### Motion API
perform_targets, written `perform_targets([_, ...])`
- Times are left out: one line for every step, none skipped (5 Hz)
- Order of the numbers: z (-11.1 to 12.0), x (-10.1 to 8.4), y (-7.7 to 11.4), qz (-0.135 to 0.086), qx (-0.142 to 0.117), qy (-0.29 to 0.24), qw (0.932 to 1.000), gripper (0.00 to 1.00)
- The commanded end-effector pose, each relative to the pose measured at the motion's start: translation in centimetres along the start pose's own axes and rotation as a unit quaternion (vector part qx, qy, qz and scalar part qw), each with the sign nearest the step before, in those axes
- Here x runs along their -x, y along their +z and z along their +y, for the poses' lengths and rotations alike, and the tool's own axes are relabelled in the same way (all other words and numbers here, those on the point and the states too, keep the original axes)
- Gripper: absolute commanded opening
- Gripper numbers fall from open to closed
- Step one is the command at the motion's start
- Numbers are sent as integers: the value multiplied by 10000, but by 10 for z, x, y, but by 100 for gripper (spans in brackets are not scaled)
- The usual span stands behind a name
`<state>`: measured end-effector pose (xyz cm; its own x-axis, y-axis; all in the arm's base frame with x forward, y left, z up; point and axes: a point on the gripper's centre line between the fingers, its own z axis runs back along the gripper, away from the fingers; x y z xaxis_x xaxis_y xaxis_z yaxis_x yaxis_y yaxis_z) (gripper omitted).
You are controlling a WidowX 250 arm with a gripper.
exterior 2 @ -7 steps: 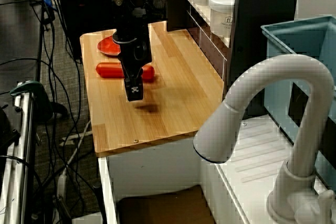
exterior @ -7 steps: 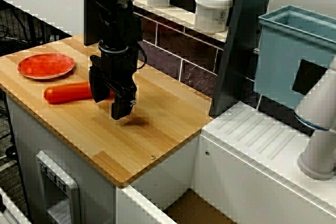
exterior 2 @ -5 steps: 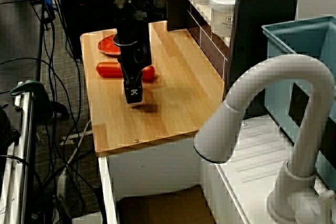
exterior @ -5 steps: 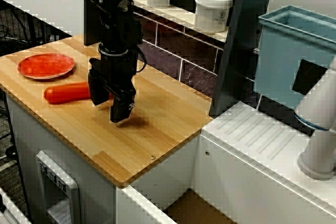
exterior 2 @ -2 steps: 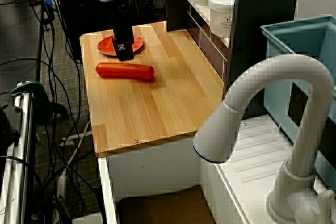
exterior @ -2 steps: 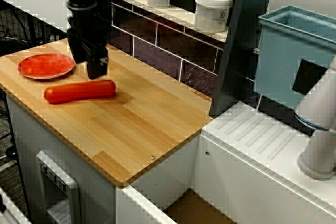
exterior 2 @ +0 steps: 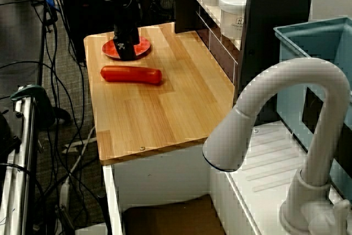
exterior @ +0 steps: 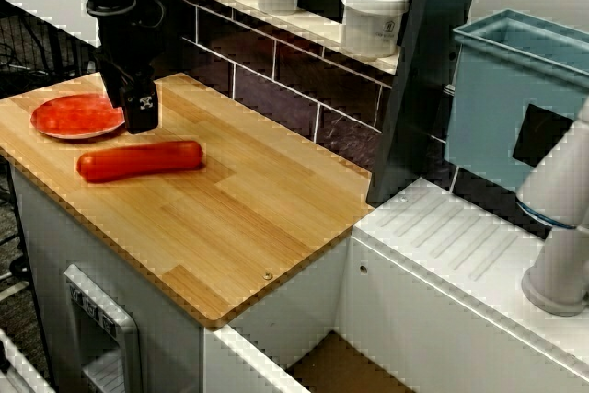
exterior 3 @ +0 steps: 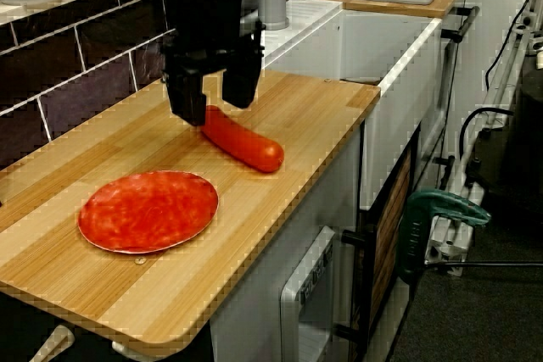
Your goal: Put the object on the plate
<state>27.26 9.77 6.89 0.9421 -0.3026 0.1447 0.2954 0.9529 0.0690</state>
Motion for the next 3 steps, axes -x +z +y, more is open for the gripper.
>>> perform_targets([-22, 2, 14, 70, 276, -418, 9987, 100])
perform_targets([-28, -2, 12, 57, 164, -352, 9992, 100])
perform_targets([-27, -7, -4, 122, 76, -264, 9995, 100])
